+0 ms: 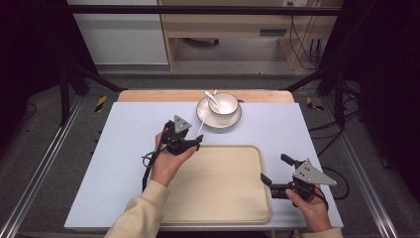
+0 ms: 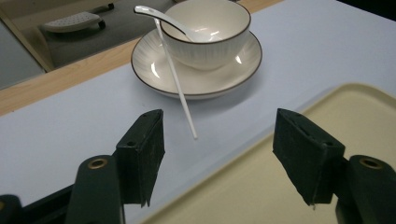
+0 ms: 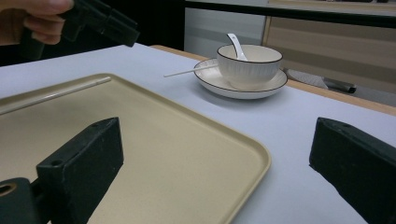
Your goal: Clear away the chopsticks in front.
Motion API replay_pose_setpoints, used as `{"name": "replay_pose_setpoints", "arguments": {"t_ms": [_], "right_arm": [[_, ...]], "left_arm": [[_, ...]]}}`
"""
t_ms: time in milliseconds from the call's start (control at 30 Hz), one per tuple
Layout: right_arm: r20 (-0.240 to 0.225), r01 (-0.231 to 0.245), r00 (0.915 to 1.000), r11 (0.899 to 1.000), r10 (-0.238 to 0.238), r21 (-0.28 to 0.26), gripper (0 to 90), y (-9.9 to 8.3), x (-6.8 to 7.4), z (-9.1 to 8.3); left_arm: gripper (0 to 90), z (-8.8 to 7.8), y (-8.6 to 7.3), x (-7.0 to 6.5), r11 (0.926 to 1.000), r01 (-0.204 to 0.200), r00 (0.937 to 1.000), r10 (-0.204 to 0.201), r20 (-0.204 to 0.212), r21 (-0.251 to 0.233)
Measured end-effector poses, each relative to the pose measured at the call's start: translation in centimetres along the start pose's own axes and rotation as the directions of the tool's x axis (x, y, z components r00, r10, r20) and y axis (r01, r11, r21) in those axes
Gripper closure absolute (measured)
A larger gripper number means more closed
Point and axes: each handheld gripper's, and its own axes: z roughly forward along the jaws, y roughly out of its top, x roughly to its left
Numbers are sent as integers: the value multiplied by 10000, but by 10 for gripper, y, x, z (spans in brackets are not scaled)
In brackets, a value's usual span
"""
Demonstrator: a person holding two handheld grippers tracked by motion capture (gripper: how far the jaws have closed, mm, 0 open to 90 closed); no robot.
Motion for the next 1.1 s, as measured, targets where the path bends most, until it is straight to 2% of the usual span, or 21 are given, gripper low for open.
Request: {"name": "replay_pose_setpoints", "arguments": {"t_ms": [167,233,267,367,400,533,667,733,900,1000,1100], "right_arm": [[39,9,10000,10000,-9,35,33,0,0,0],[44,5,10000,10000,-5,43,33,0,0,0],[42,3,10000,10000,-4,71,34,0,0,0],[38,5,10000,10000,-5,55,35,0,0,0],[42,31,10000,10000,-32,42,36,0,0,0],[73,17,10000,10000,-18,4,39,0,-1,-1],[61,10,10000,10000,-11,32,41,-1,-1,0],[77,23,10000,10000,-23,33,41,-1,-1,0],[101,6,9999,10000,-6,28,42,0,-1,0],[131,-50,9999,10000,49,50,45,-1,-2,-1],[131,-7,9999,10000,7,12,45,-1,-3,-2]], "left_arm": [[360,16,23,13,10000,35,9999,-35,141,9],[374,20,26,14,10000,-13,9999,13,118,13],[382,27,33,16,9999,-126,9999,126,91,-14],[408,34,38,19,9998,-211,9998,211,72,13],[419,39,41,24,9996,-228,9997,229,60,-135],[453,47,47,33,9995,-97,10000,97,-18,-303],[495,56,46,37,9990,186,9998,-185,37,-410],[500,66,43,38,9987,423,9991,-419,114,-279],[549,85,37,32,9997,214,9998,-215,27,114],[574,94,34,31,9994,287,9996,-286,-55,168],[629,102,29,30,9978,154,9998,-145,-142,639]]}}
